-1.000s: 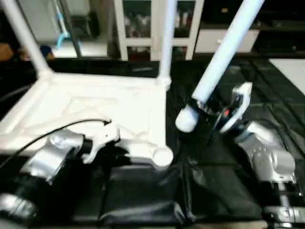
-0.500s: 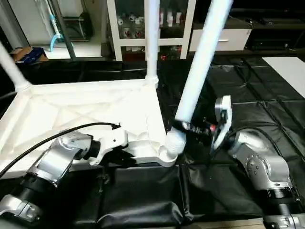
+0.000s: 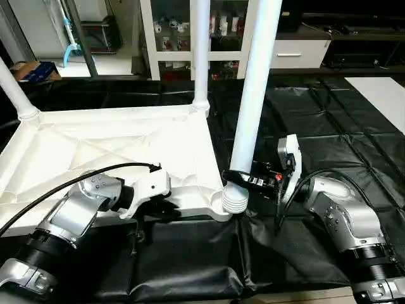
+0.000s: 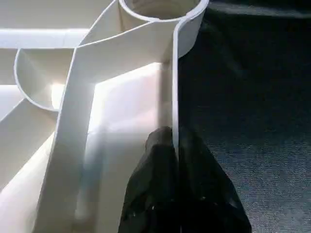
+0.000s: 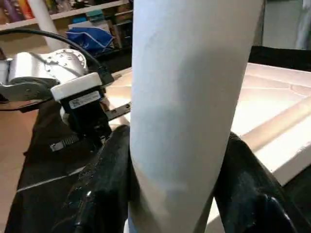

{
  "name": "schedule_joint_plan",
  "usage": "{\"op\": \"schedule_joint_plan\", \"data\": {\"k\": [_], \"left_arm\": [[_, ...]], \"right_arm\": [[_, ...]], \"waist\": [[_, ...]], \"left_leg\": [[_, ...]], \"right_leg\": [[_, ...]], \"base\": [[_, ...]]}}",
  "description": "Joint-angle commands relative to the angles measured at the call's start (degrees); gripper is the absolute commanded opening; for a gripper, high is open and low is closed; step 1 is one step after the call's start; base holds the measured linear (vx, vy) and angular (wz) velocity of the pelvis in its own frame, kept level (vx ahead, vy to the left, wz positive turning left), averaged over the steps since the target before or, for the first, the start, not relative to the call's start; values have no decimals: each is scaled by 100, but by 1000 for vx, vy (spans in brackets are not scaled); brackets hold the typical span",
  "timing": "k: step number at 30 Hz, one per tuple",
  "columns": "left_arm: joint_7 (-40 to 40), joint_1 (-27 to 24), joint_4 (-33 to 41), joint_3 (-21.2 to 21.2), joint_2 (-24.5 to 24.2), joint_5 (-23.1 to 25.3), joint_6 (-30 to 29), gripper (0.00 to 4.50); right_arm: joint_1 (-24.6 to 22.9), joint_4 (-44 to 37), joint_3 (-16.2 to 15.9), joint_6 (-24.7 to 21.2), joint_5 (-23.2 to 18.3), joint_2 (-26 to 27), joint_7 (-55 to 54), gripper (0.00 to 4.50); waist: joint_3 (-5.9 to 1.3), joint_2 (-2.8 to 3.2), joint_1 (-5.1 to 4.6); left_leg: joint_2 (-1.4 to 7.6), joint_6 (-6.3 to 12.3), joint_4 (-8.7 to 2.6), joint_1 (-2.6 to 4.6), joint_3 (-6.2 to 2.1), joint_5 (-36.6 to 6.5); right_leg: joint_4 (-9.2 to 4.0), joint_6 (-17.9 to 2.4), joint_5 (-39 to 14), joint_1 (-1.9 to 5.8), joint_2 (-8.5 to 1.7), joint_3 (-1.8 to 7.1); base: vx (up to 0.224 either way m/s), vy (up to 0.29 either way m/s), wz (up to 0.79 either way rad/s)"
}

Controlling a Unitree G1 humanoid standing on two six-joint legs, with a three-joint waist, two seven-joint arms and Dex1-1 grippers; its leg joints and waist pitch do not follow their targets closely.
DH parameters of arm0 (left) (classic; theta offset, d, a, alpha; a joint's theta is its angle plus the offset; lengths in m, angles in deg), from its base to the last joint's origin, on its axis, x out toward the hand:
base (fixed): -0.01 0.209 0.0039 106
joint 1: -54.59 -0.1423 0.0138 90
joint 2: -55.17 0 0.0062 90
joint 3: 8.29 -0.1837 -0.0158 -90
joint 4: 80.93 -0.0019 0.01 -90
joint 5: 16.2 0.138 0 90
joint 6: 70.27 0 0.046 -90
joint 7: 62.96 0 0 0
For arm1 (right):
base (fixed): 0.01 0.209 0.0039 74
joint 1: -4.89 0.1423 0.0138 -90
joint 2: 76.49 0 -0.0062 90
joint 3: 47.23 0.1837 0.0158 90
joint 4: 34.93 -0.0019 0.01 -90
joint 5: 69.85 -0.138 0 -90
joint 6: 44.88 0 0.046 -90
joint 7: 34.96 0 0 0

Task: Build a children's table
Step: Insert table leg to table base

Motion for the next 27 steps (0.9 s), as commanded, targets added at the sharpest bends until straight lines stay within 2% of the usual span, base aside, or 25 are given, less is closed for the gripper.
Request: {"op": "schedule_joint_plan", "data": {"k": [1,2,4,5,7,9,12,13,15,18,23,27], "left_arm": [[-101,-44,-10,-180,30,80,54,0],[-111,-26,-20,-179,45,86,59,0],[-114,-15,-26,-176,55,83,55,0],[-135,17,-27,-181,73,73,61,0],[-141,26,-28,-184,76,73,64,0],[-145,65,-43,-186,98,94,78,0],[-163,69,-44,-169,95,91,91,0],[-172,64,-40,-165,93,91,97,0],[-174,57,-38,-156,97,85,98,0],[-187,62,-34,-137,108,81,86,0],[-254,77,-67,-119,90,65,123,0],[-306,94,-71,-103,87,36,118,0]], "right_arm": [[98,34,-46,-10,-56,13,102,186],[118,44,-35,-43,-97,53,119,186],[128,41,-28,-65,-120,76,126,186],[190,67,-17,-108,-204,147,161,186],[211,79,-25,-111,-214,160,179,186],[256,296,-224,185,86,151,268,186],[281,545,-290,508,322,161,261,186],[289,595,-276,543,338,171,262,186],[285,662,-320,615,417,134,311,186],[258,742,-316,611,433,90,384,186],[210,922,-329,607,398,21,521,186],[60,1016,-484,778,530,-42,719,186]], "waist": [[-346,-13,14],[-349,-29,18],[-353,-24,37],[-360,-52,47],[-356,-44,54],[-357,-66,59],[-350,-52,69],[-349,-70,60],[-343,-59,58],[-345,-78,56],[-353,-75,62],[-356,-75,72]], "left_leg": [[291,-106,-550,162,-214,-2208],[291,-99,-550,160,-204,-2170],[294,-94,-549,163,-199,-2109],[290,-67,-544,157,-190,-2023],[294,-60,-545,158,-186,-1967],[299,-61,-539,168,-176,-1929],[302,-100,-544,175,-174,-1967],[300,-99,-549,154,-184,-1961],[298,-106,-551,165,-184,-2021],[297,-91,-547,166,-190,-2072],[300,-64,-549,159,-184,-2004],[306,-45,-548,160,-180,-1964]], "right_leg": [[-464,-1053,-2519,177,-296,145],[-459,-1080,-2419,185,-291,147],[-447,-1110,-2319,189,-295,153],[-434,-1145,-2225,202,-298,155],[-431,-1162,-2204,201,-300,157],[-428,-1184,-2182,194,-300,156],[-430,-1183,-2199,187,-300,157],[-419,-1176,-2203,208,-304,155],[-433,-1157,-2293,200,-302,155],[-443,-1114,-2392,203,-306,155],[-430,-1164,-2227,211,-299,156],[-425,-1203,-2141,215,-303,158]], "base": [[0,0,0],[0,0,0],[0,0,0],[0,0,0],[0,0,0],[0,0,0],[0,0,0],[0,0,0],[0,0,0],[0,0,0],[0,0,0],[0,0,0]]}}
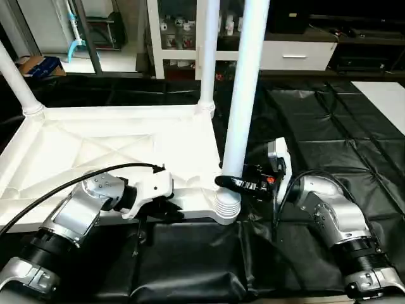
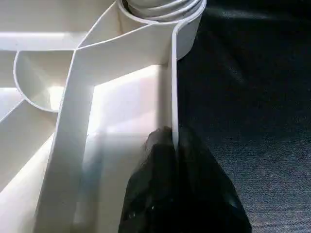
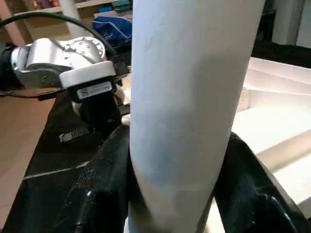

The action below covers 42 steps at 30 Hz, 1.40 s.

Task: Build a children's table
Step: Insert table leg to table base

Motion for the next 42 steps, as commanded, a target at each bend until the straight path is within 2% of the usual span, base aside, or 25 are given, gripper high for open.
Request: {"op": "schedule_joint_plan", "data": {"k": [1,2,6,8,10,12,15,16,17,18,19,24,25,28,31,32,33,35,36,39,40,41,42], "left_arm": [[-154,54,-57,-90,-9,5,54,0],[-174,60,-50,-89,-17,-3,39,0],[-202,64,-60,-88,-26,-5,28,0],[-216,64,-52,-101,-37,12,20,0],[-229,73,-52,-120,-50,44,21,0],[-203,87,-55,-131,-60,98,49,0],[-109,120,-82,-154,-71,226,140,0],[-105,123,-85,-158,-73,235,145,0],[-114,126,-76,-163,-73,235,134,0],[-115,126,-75,-163,-72,234,133,0],[-115,129,-63,-174,-77,249,133,0],[-135,140,-61,-168,-66,266,109,0],[-141,139,-57,-166,-60,266,97,0],[-157,132,-48,-159,-42,250,66,0],[-210,116,-42,-151,-30,208,25,0],[-234,107,-40,-154,-34,204,28,0],[-234,107,-40,-154,-34,204,28,0],[-256,102,-36,-169,-41,206,37,0],[-257,101,-35,-170,-41,207,37,0],[-287,83,-2,-183,-44,203,16,0],[-293,73,12,-186,-47,199,8,0],[-296,67,21,-188,-47,196,1,0],[-298,56,37,-189,-48,195,-8,0]], "right_arm": [[-266,267,-309,160,438,-202,182,186],[-332,302,-436,320,598,-257,208,186],[-404,462,-475,592,795,-227,18,186],[-435,567,-435,693,830,-188,-102,186],[-450,701,-400,902,932,-158,-259,186],[-490,809,-393,1178,1030,-154,-365,186],[-589,889,-331,1374,997,-127,-444,186],[-597,893,-323,1391,996,-123,-454,186],[-636,914,-297,1488,1002,-107,-499,186],[-638,914,-296,1491,1001,-107,-500,186],[-706,905,-254,1587,993,-83,-583,186],[-792,952,-103,1661,871,13,-843,186],[-803,970,-63,1655,854,34,-906,186],[-818,1019,12,1589,810,70,-1062,186],[-775,1063,75,1129,639,92,-1168,186],[-674,1092,144,844,514,83,-1204,186],[-674,1092,144,844,514,83,-1204,186],[-317,1206,370,395,229,6,-1287,186],[-293,1213,384,364,210,-1,-1288,186],[65,1370,505,2,88,-181,-1186,186],[132,1406,502,-12,100,-224,-1137,186],[199,1408,511,-84,57,-260,-1078,186],[267,1395,547,-189,-24,-282,-1043,186]], "waist": [[-348,2,10],[-342,2,8],[-327,16,-13],[-315,1,-45],[-282,15,-70],[-272,0,-111],[-271,19,-139],[-254,34,-170],[-246,81,-188],[-250,61,-212],[-245,85,-218],[-249,82,-240],[-247,105,-238],[-237,103,-246],[-230,126,-261],[-228,130,-272],[-231,131,-276],[-226,128,-297],[-226,110,-310],[-209,129,-351],[-198,105,-366],[-196,116,-376],[-181,100,-407]], "left_leg": [[310,-47,-526,168,-179,-1968],[306,-53,-529,168,-182,-2004],[306,-136,-550,183,-200,-2252],[304,-227,-566,214,-232,-2631],[309,-290,-586,255,-258,-2967],[301,-346,-602,253,-306,-3226],[298,-355,-597,318,-324,-3427],[300,-359,-609,348,-339,-3625],[313,-386,-639,370,-367,-3819],[314,-392,-643,357,-375,-3868],[314,-411,-656,368,-395,-3973],[317,-426,-684,340,-428,-4011],[319,-441,-691,344,-435,-4045],[321,-461,-704,355,-439,-4159],[318,-488,-718,368,-459,-4284],[321,-502,-729,355,-473,-4323],[321,-508,-731,357,-475,-4346],[311,-513,-721,376,-474,-4404],[307,-500,-714,376,-476,-4393],[308,-520,-708,385,-483,-4490],[304,-516,-695,396,-478,-4510],[302,-522,-692,402,-483,-4534],[304,-516,-694,398,-488,-4573]], "right_leg": [[-429,-1202,-2113,202,-300,158],[-430,-1200,-2140,207,-299,157],[-465,-1119,-2409,182,-293,152],[-498,-1018,-2764,165,-288,131],[-546,-931,-3092,129,-287,109],[-579,-785,-3448,156,-298,81],[-642,-729,-3553,114,-301,63],[-675,-703,-3617,107,-282,9],[-691,-707,-3566,129,-282,-47],[-697,-703,-3529,145,-286,-64],[-701,-705,-3499,150,-292,-81],[-694,-759,-3378,183,-324,-79],[-691,-765,-3363,178,-327,-77],[-703,-746,-3377,164,-316,-93],[-711,-709,-3413,169,-308,-115],[-706,-706,-3390,180,-311,-120],[-708,-706,-3384,181,-311,-125],[-730,-677,-3449,170,-315,-150],[-734,-686,-3465,172,-318,-160],[-758,-626,-3559,178,-337,-249],[-775,-575,-3671,159,-346,-275],[-781,-560,-3723,159,-350,-285],[-808,-502,-3818,169,-349,-322]], "base": [[0,0,0],[0,0,0],[0,0,0],[0,0,0],[0,0,0],[0,0,0],[0,0,0],[0,0,0],[0,0,0],[0,0,0],[0,0,0],[0,0,0],[0,0,0],[0,0,0],[0,0,0],[0,0,0],[0,0,0],[0,0,0],[0,0,0],[0,0,0],[0,0,0],[0,0,0],[0,0,0]]}}
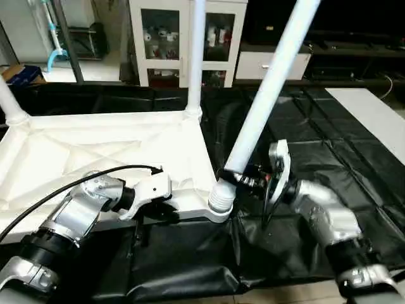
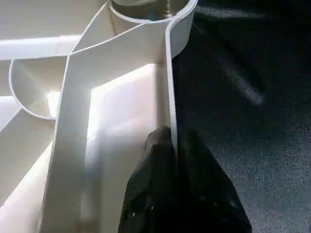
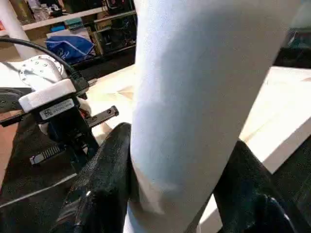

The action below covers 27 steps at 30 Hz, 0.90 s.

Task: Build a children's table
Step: Insert table leg to table base

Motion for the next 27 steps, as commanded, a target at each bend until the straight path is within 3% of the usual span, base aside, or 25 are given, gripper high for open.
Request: {"op": "schedule_joint_plan", "data": {"k": [1,4,7,9,11,13,15,16,17,18,21,23,27], "left_arm": [[-411,17,241,-197,-54,-77,77,0],[-415,-6,267,-207,-60,-71,72,0],[-410,-17,273,-214,-59,-63,76,0],[-402,-29,284,-225,-58,-52,77,0],[-397,-37,291,-226,-55,-43,82,0],[-399,-39,292,-222,-54,-40,81,0],[-392,-38,281,-220,-48,-30,94,0],[-388,-36,274,-221,-43,-30,100,0],[-384,-37,268,-225,-42,-35,107,0],[-378,-34,258,-230,-37,-40,114,0],[-354,-23,228,-242,-16,-26,142,0],[-342,-21,229,-241,-7,-21,150,0],[-359,-47,285,-213,-21,-24,133,0]], "right_arm": [[30,431,418,-187,251,-433,-332,186],[127,284,364,-432,171,-517,-109,186],[151,113,180,-703,173,-619,175,186],[147,-60,46,-912,155,-683,398,186],[178,-149,14,-1125,39,-715,476,186],[199,-206,-4,-1257,-32,-736,528,186],[250,-233,-84,-1325,-10,-784,598,185],[271,-213,-92,-1346,-7,-781,603,185],[296,-205,-144,-1398,44,-806,651,185],[321,-195,-189,-1428,100,-822,702,185],[391,-193,-281,-1422,199,-833,767,185],[445,-205,-306,-1403,237,-827,764,185],[533,-283,-440,-1364,387,-866,825,185]], "waist": [[-177,116,-84],[-172,132,-83],[-187,114,-25],[-200,95,7],[-215,83,33],[-254,75,85],[-273,58,150],[-281,50,198],[-276,12,210],[-275,12,245],[-283,-2,263],[-285,-14,311],[-276,-3,311]], "left_leg": [[299,-501,-675,283,-303,-4610],[316,-509,-691,261,-310,-4575],[299,-456,-672,255,-274,-4194],[315,-430,-678,208,-274,-3974],[323,-402,-685,188,-250,-3762],[341,-361,-702,127,-215,-3338],[343,-308,-692,105,-165,-2976],[333,-270,-670,127,-119,-2791],[321,-221,-647,110,-91,-2633],[320,-191,-626,154,-56,-2562],[337,-140,-621,107,-30,-2299],[339,-124,-603,138,2,-2244],[342,-152,-621,98,-21,-2212]], "right_leg": [[-552,-477,-3806,-23,-265,4],[-549,-487,-3722,19,-313,-24],[-559,-585,-3657,10,-368,58],[-528,-638,-3578,37,-388,99],[-491,-775,-3336,35,-383,145],[-402,-995,-2824,80,-375,203],[-362,-1139,-2505,89,-371,240],[-357,-1208,-2382,65,-366,263],[-337,-1230,-2394,64,-356,293],[-341,-1215,-2537,27,-342,328],[-298,-1227,-2487,52,-324,350],[-295,-1203,-2536,26,-313,374],[-280,-1138,-2652,58,-306,359]], "base": [[0,0,0],[0,0,0],[0,0,0],[0,0,0],[0,0,0],[0,0,0],[0,0,0],[0,0,0],[0,0,0],[0,0,0],[0,0,0],[0,0,0],[0,0,0]]}}
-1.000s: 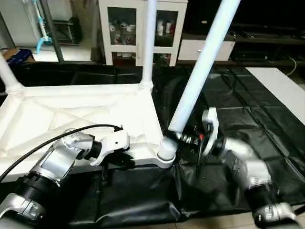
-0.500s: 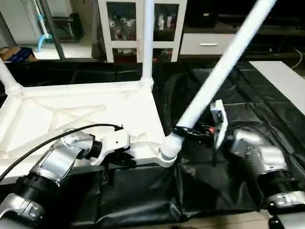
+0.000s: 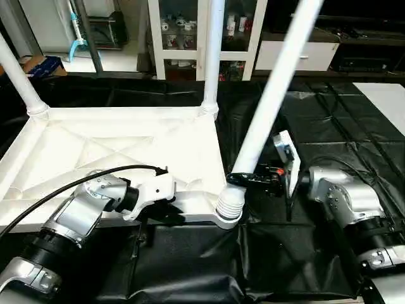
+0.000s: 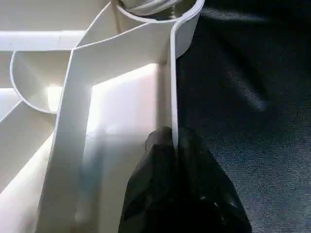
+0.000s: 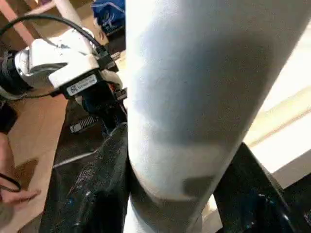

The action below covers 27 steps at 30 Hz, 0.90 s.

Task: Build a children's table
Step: Insert table leg to table base

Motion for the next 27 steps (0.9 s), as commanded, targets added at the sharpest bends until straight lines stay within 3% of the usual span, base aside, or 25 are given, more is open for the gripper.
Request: {"op": "schedule_joint_plan", "data": {"k": [1,4,12,23,27], "left_arm": [[-152,-35,90,-139,-56,94,-10,0],[-156,-44,106,-136,-62,97,-14,0],[-121,-55,106,-147,-71,94,1,0],[-103,-37,73,-154,-48,110,3,0],[-95,-25,71,-159,-34,106,-5,0]], "right_arm": [[85,25,-188,78,406,-180,-35,185],[101,30,-358,177,556,-213,57,185],[127,-37,-686,545,918,-125,110,185],[-90,-62,-836,936,1150,155,-230,185],[-105,245,-712,1150,1252,302,-614,185]], "waist": [[-307,-38,-7],[-299,-31,-17],[-304,-66,-19],[-288,-66,-116],[-285,-66,-177]], "left_leg": [[331,-163,-517,117,-171,-2273],[330,-202,-513,133,-184,-2416],[333,-178,-517,117,-188,-2360],[313,-319,-526,156,-252,-2968],[307,-349,-528,170,-275,-3209]], "right_leg": [[-416,-1028,-2791,117,-306,229],[-443,-947,-3020,94,-312,229],[-432,-940,-2934,102,-309,234],[-520,-646,-3555,42,-301,197],[-539,-619,-3632,19,-286,173]], "base": [[0,0,0],[0,0,0],[0,0,0],[0,0,0],[0,0,0]]}}
